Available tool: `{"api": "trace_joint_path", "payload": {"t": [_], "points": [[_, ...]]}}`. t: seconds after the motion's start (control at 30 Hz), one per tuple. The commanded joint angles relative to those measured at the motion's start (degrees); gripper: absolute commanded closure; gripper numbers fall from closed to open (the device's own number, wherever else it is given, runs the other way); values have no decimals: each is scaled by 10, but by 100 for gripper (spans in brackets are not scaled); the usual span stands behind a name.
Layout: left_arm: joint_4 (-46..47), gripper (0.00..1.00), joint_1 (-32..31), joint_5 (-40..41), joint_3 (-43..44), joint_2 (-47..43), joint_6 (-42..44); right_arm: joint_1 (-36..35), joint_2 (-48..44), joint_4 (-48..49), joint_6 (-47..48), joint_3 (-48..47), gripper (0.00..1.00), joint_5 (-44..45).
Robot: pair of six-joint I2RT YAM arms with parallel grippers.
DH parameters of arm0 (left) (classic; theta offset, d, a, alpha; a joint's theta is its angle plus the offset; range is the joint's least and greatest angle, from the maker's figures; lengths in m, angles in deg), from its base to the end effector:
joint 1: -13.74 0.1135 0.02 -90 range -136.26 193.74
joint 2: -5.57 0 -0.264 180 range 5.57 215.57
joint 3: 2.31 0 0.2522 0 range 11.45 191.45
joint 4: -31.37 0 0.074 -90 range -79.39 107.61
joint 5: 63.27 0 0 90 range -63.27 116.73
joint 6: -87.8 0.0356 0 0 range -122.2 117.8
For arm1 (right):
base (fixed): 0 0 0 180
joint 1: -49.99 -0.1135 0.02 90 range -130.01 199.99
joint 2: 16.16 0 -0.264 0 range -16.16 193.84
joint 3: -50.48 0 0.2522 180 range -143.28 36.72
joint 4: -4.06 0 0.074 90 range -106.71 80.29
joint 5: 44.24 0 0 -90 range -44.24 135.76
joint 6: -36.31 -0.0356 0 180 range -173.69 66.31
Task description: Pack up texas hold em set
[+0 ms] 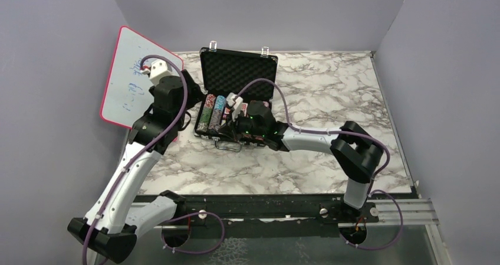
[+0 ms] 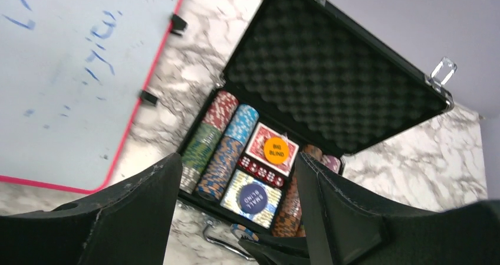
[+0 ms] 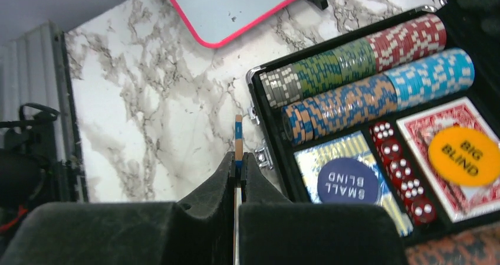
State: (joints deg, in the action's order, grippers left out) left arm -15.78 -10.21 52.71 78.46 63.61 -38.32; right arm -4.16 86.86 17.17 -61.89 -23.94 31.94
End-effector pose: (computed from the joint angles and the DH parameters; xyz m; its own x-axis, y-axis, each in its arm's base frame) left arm 0.1977 -0.0707 0.3911 -0.3054 -0.4442 -0.8423 -0.2224 0.8934 -0.3905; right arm 0.2306 0.3337 0.2210 -0.2863 -0.1598 -0.9447 -0.8902 0.4091 0.2006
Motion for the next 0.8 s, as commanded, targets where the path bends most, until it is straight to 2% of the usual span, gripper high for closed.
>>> {"api": "trace_joint_path", "payload": {"t": [0.0, 0.17, 0.4, 0.77], "points": [[-43, 27, 3, 83, 22, -31, 70, 0, 65, -82, 108, -76, 98, -50], [-54, 27, 3, 67, 23, -39, 41, 0, 113, -123, 153, -134, 97, -46], [-53, 27, 4, 68, 14, -31, 37, 0, 150, -141, 180, -161, 94, -40], [-53, 27, 4, 71, 13, -22, 39, 0, 172, -133, 177, -190, 95, -6]]}}
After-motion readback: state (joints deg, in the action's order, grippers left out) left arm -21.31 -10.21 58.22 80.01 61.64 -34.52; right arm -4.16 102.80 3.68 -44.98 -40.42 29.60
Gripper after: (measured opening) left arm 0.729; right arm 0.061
